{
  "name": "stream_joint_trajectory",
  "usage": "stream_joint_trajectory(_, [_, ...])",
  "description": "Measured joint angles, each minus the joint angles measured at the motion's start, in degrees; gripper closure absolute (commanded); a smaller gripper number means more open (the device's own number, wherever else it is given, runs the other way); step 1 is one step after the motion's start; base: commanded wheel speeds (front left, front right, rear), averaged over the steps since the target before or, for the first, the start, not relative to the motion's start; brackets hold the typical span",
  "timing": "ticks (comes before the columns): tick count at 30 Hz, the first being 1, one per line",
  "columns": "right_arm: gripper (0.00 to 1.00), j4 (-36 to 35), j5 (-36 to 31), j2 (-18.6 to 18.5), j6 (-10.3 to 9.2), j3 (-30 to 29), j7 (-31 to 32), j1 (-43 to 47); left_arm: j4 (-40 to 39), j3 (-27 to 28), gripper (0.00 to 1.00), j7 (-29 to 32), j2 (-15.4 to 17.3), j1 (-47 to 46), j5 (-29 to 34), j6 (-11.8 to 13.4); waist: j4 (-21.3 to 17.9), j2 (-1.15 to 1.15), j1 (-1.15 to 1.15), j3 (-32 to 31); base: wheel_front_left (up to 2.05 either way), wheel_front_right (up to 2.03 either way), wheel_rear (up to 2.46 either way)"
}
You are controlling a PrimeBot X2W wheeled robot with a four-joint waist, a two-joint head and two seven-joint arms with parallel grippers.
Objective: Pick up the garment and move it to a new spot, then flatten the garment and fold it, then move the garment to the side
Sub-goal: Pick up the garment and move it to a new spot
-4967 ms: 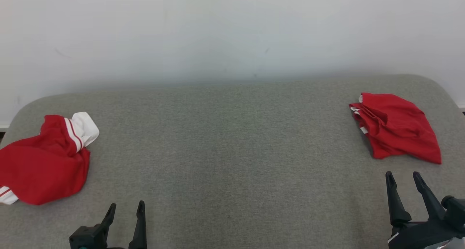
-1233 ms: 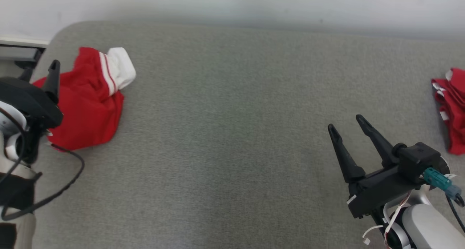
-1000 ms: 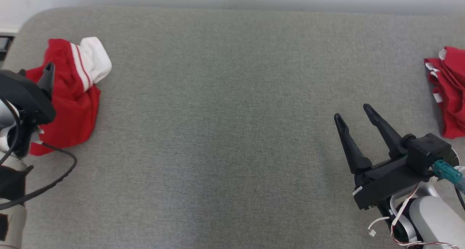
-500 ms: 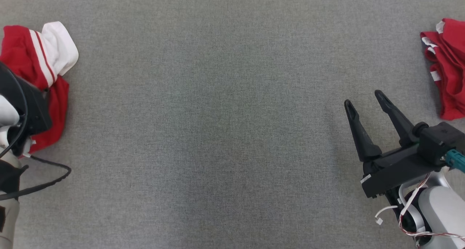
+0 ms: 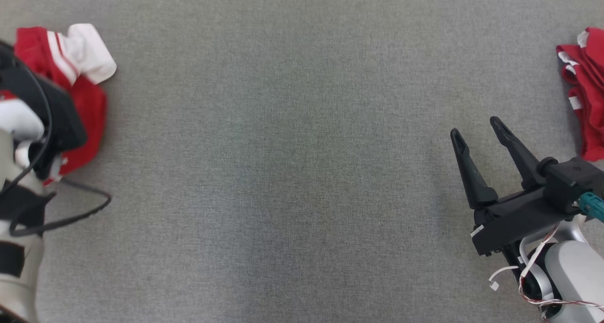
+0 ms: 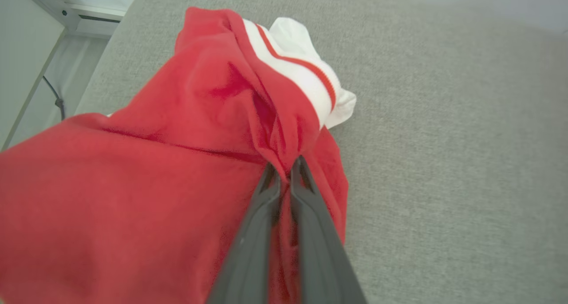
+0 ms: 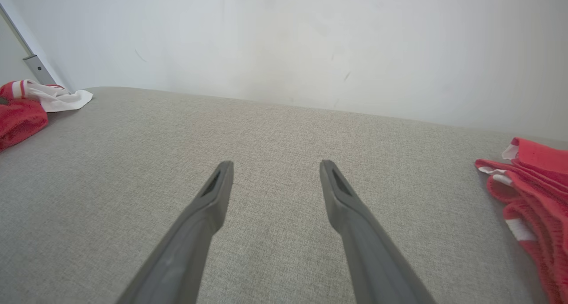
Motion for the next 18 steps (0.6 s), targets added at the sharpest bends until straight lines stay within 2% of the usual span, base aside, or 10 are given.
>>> stream_joint_trajectory(10, [0.00, 3.60, 0.23, 2.13, 0.27, 0.99, -0.87, -1.07, -2.42, 0.77, 1.00, -7.19, -4.54, -2.00, -3.54, -2.01, 0.30, 0.00, 0.00, -3.50, 0.00, 0.00, 0.00])
stream_joint_trajectory(18, [0.00, 6.37, 1.27, 3.99, 0.48, 1.65, -2.14, -0.41, -7.17, -5.25, 1.00, -12.32, -7.98, 1.29, -3.24, -2.49, -1.03, 0.00, 0.00, -7.70, 0.00, 0.00, 0.00])
